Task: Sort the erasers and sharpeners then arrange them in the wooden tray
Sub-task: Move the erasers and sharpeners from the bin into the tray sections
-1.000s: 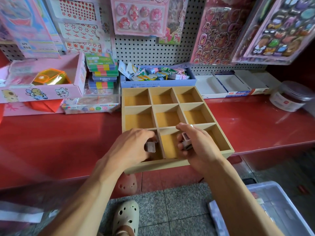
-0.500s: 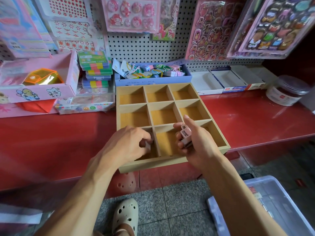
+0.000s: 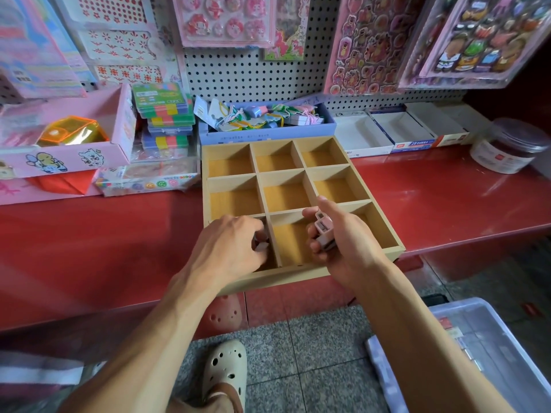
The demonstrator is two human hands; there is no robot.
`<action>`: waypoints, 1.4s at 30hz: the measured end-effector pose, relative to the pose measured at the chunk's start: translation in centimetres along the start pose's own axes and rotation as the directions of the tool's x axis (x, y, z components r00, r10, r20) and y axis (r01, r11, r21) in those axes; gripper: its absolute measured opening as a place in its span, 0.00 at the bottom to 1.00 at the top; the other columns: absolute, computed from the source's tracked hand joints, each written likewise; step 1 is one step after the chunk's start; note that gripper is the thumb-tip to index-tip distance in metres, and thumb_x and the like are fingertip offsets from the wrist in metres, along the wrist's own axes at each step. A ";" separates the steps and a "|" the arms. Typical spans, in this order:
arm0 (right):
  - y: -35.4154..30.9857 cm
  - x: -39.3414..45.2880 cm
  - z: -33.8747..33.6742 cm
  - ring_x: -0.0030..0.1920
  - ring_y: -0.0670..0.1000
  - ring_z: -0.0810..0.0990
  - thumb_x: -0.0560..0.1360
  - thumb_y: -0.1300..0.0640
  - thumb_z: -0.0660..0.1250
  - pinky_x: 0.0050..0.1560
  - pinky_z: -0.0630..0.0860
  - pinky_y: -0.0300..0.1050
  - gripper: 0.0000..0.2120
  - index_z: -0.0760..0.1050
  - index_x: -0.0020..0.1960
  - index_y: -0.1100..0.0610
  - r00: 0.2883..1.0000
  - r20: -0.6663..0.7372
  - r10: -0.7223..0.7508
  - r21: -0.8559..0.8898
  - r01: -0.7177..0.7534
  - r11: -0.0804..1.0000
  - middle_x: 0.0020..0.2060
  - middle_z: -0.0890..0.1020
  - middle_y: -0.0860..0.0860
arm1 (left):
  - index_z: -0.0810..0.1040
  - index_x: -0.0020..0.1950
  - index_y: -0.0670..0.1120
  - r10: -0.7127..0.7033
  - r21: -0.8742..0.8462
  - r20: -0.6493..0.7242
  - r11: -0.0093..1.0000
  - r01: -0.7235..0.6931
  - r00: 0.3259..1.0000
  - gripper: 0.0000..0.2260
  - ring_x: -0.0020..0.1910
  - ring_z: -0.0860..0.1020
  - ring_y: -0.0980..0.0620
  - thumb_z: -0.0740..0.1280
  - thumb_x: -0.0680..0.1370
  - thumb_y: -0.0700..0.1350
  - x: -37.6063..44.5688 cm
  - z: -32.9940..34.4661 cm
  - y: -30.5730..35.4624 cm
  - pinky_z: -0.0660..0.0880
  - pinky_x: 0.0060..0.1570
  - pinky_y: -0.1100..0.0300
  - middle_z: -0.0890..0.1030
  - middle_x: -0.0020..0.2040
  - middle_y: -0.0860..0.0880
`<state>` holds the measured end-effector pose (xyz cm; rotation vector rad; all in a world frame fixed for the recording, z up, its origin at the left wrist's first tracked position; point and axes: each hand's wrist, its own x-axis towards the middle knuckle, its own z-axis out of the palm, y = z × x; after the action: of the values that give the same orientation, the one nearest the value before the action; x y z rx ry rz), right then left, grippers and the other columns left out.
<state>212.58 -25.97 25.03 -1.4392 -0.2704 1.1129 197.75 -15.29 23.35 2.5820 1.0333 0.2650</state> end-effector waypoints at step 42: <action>0.2 -1.2 2.6 0.26 0.47 0.69 0.84 0.52 0.60 0.24 0.60 0.37 0.13 0.74 0.48 0.61 0.959 0.221 -0.178 -0.207 0.225 0.952 0.34 0.78 0.52 | 0.83 0.40 0.52 -0.008 -0.643 -0.119 0.763 -0.070 0.993 0.12 0.35 0.79 0.62 0.66 0.79 0.42 -0.1 -2.1 0.8 0.73 0.34 0.67 0.83 0.37 0.60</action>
<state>209.94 -25.18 25.95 -1.4640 -0.6956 1.0833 197.59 -15.42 25.58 1.9613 0.7511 0.6614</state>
